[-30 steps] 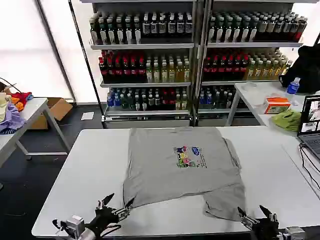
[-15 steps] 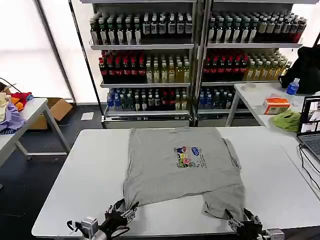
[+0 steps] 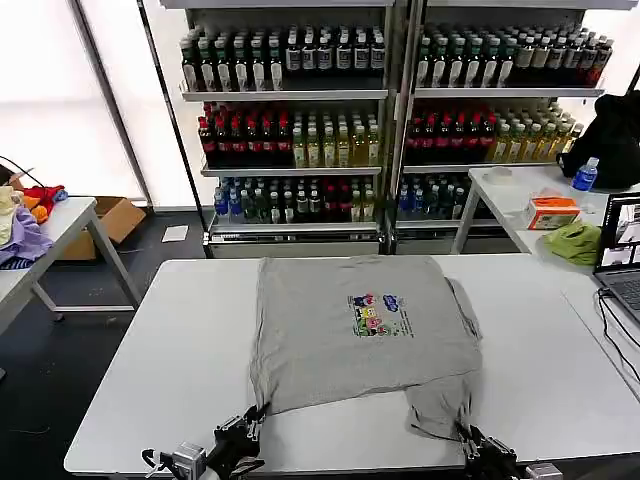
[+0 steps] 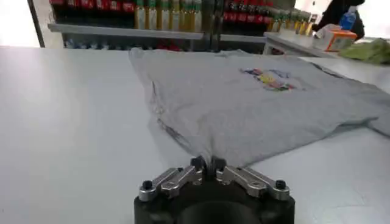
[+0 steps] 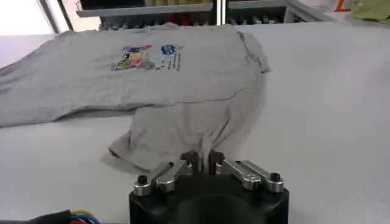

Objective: Fold and organize the clothes.

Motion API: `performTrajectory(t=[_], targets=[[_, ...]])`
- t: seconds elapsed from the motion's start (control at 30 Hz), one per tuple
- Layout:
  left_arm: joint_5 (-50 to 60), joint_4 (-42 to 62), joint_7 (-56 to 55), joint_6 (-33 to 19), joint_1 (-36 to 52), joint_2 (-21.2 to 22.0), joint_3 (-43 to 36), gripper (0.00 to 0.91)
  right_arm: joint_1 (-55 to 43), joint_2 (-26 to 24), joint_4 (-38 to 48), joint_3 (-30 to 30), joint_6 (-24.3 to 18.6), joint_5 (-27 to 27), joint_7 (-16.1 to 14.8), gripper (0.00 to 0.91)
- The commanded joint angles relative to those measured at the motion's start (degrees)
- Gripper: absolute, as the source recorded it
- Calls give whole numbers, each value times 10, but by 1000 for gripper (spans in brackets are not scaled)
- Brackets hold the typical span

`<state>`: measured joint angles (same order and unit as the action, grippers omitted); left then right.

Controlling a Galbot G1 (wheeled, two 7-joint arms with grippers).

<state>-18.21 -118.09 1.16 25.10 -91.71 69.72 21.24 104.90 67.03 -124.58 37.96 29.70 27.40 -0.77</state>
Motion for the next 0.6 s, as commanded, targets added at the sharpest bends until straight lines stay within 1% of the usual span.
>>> performTrajectory(t=[0.03,0.1,0.13,0.23,0.3,0.33,0.4,0.5,0.6], targets=[[34,-25,-11,-31,-8,0,22,10,23,-3,-34,17,-61,35,-26,0],[31,-53,-8,-31,-20,-9,37,10,50,-16,-64,27,-82,55,-39,0],[30,-64,-6,-29,-26,-12,46,10,63,-20,-77,32,-85,57,-43,0],[30,-106,1,-18,-51,-23,72,10,108,-29,-106,47,-93,47,-52,0],[30,-132,4,-18,-86,-37,96,10,136,-38,-122,63,-109,43,-58,0],[30,-138,5,-18,-94,-42,107,10,144,-41,-127,68,-113,44,-59,0],[27,-160,8,-18,-138,-58,133,10,174,-50,-148,86,-122,39,-68,0],[22,-178,17,-17,-202,-66,172,10,220,-53,-168,81,-138,17,-72,0],[19,-197,28,-18,-246,-61,210,10,253,-53,-180,69,-151,1,-78,0]])
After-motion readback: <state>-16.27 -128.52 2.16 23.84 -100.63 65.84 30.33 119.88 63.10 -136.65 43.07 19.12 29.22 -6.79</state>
